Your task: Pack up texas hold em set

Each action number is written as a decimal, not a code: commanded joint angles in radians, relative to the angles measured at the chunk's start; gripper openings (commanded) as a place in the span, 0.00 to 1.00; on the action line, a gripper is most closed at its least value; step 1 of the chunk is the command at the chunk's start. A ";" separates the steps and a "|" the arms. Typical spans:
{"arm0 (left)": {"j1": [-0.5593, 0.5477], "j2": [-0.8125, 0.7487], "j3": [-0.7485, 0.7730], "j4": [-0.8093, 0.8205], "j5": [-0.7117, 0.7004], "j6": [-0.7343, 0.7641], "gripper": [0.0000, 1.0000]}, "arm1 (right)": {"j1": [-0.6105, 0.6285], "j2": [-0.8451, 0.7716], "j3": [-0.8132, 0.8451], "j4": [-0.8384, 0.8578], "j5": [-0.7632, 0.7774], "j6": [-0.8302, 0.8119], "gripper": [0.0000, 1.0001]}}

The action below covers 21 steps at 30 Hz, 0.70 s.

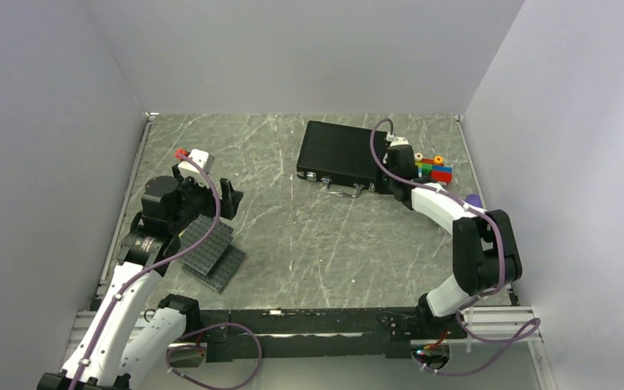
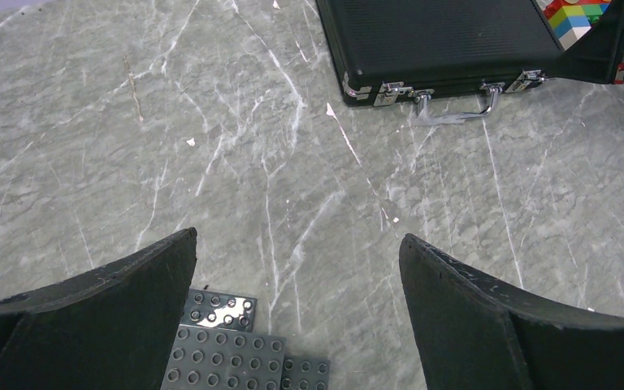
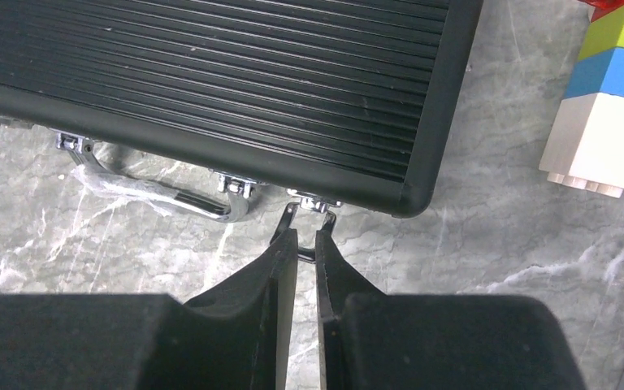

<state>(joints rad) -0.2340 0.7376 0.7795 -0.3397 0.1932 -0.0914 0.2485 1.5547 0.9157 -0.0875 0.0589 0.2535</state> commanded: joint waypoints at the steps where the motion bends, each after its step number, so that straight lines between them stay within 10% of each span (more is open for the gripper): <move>1: 0.004 0.001 0.004 0.043 -0.001 0.004 0.98 | 0.000 -0.004 0.008 0.045 -0.019 0.009 0.18; 21: 0.004 0.002 0.002 0.045 0.007 0.004 0.98 | 0.002 0.054 -0.114 0.063 0.054 0.141 0.17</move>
<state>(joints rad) -0.2340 0.7441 0.7795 -0.3389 0.1940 -0.0914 0.2485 1.5749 0.8341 0.0040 0.0757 0.3401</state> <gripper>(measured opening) 0.985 0.167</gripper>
